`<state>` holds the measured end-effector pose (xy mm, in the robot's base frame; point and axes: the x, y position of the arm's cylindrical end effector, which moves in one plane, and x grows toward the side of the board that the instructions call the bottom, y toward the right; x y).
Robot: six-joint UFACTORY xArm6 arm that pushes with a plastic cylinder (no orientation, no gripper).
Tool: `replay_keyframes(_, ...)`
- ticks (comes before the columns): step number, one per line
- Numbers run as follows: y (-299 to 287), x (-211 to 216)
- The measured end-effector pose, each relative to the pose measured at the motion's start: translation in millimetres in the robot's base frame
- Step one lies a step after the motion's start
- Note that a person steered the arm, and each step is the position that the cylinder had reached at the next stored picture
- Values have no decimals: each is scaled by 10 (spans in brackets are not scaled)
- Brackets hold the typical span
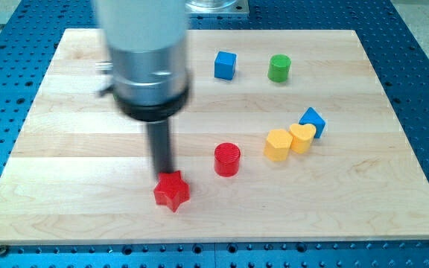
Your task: Slide the red blocks to the bottom center
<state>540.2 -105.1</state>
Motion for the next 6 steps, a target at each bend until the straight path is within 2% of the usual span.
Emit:
replay_keyframes(1,-97,370)
replay_keyframes(2,396,377)
replay_keyframes(5,384,94)
replay_keyframes(6,655,45)
